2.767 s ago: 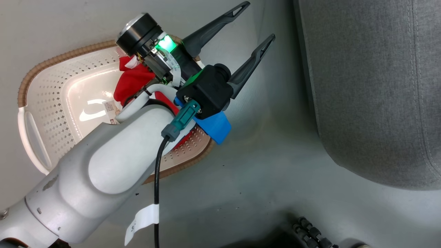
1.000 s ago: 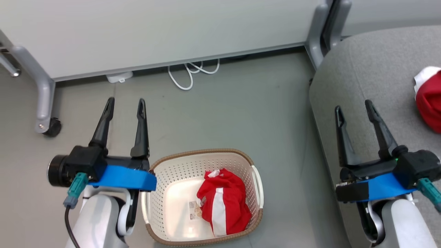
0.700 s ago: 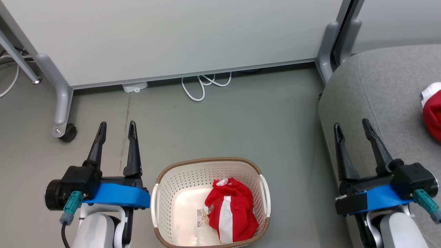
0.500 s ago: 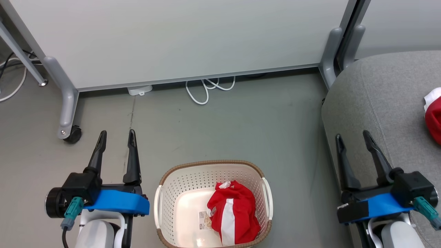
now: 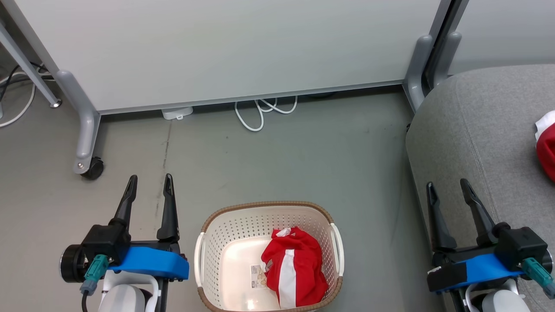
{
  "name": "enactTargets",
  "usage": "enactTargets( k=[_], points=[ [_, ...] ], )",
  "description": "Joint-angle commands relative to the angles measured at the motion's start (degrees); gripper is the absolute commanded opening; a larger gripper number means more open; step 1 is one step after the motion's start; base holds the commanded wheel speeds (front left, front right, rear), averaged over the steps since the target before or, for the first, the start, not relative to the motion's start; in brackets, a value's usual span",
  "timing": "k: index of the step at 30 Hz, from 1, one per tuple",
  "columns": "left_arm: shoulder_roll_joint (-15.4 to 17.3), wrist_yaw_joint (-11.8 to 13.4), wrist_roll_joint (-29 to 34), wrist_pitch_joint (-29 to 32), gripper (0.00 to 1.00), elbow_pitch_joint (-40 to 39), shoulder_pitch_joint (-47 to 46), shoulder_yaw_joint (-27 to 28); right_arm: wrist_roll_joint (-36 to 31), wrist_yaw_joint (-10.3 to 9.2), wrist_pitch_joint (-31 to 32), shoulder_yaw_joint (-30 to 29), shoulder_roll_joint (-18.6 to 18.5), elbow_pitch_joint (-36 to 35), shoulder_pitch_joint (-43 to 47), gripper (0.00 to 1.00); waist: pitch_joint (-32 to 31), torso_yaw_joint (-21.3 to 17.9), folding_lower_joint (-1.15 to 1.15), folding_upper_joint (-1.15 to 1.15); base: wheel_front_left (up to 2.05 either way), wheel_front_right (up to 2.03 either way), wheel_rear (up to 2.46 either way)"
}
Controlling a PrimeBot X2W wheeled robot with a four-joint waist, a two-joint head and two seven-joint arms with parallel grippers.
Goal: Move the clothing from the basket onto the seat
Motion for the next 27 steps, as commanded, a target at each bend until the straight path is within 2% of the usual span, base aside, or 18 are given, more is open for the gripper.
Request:
enactTargets(
  k=[1, 10, 17, 27],
  points=[
    [-0.09, -0.30, -0.15, -0.17, 1.00, 0.04, -0.18, 0.27, 0.41, 0.01, -0.03, 0.01, 0.12, 0.10, 0.64, 1.00, 0.05, -0.02, 0.00, 0.00, 0.00, 0.00, 0.00],
    [-0.11, -0.31, -0.25, -0.17, 1.00, 0.10, -0.77, -0.34, 0.75, 0.01, -0.03, 0.04, 0.13, 0.25, 0.46, 1.00, 0.49, -0.13, 0.00, 0.00, 0.00, 0.00, 0.00],
    [-0.10, -0.74, 0.60, -0.17, 1.00, 1.44, -3.77, -3.09, 1.05, 0.01, -0.03, 0.73, 0.12, -0.07, -1.02, 1.00, 2.12, -0.74, 0.00, 0.00, 0.00, 0.00, 0.00],
    [0.39, -1.13, 0.96, -0.17, 1.00, 9.29, -14.08, -9.93, 1.13, 0.01, -0.03, 1.36, 0.11, -2.24, -6.46, 1.00, 10.81, -5.05, 0.00, 0.00, 0.00, 0.00, 0.00]
  ],
)
